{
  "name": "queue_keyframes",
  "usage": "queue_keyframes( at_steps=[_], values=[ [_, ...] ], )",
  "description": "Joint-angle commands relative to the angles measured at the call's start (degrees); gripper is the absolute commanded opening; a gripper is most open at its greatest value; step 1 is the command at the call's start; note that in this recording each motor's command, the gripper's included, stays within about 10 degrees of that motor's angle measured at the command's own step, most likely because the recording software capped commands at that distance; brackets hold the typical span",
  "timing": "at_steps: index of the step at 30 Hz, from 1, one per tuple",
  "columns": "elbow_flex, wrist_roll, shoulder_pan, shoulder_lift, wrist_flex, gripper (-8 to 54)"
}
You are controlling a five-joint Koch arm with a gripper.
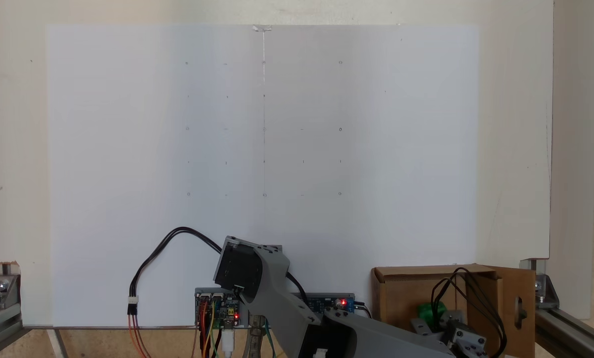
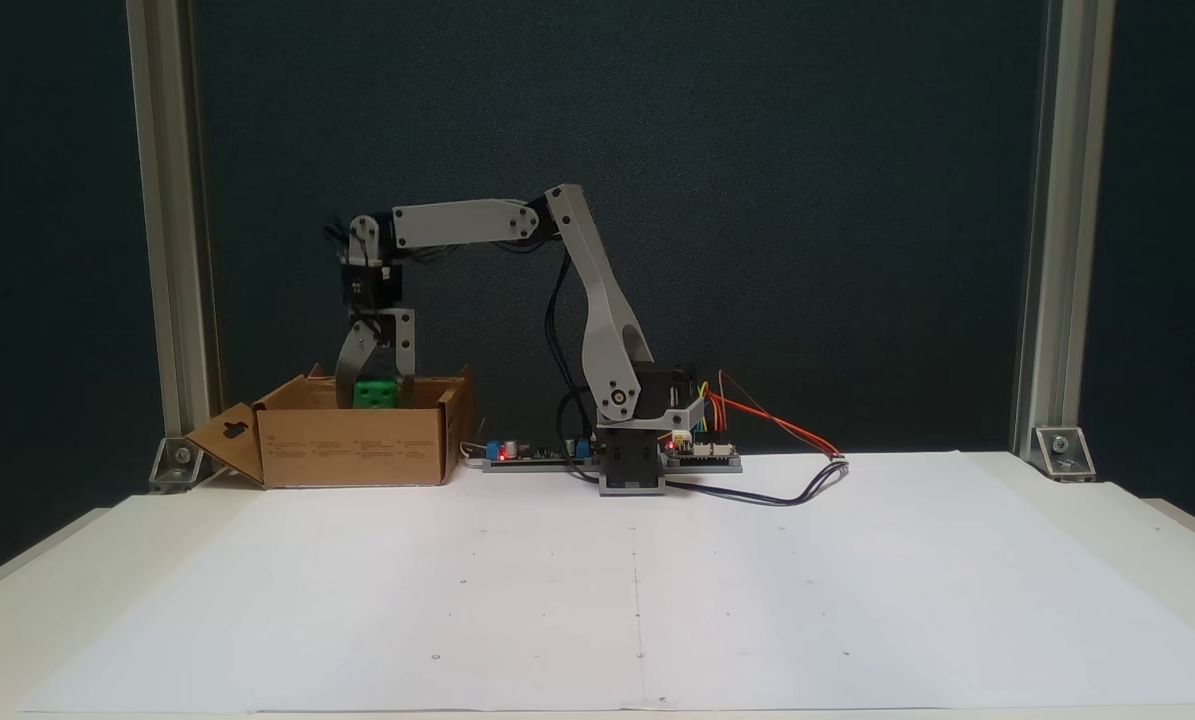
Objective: Grasp a green dice and put it in the bin.
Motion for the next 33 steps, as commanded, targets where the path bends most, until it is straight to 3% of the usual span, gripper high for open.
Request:
queue_keyframes(
  at_steps=[1, 3, 6, 10, 17, 33],
  values=[
    [-3.3, -4.9, 0.3, 0.4, -0.6, 15.2],
    [-2.9, -4.3, 1.5, 0.4, -0.4, 28.1],
    [-2.8, -3.7, 1.9, 0.4, 0.0, 32.6],
    [-3.0, -1.4, 1.9, 3.7, -0.4, 45.3],
    [-3.0, 14.2, -12.7, 18.5, -1.1, 45.4],
    [3.9, 30.9, -78.0, 24.1, -2.5, 45.6]
  ],
)
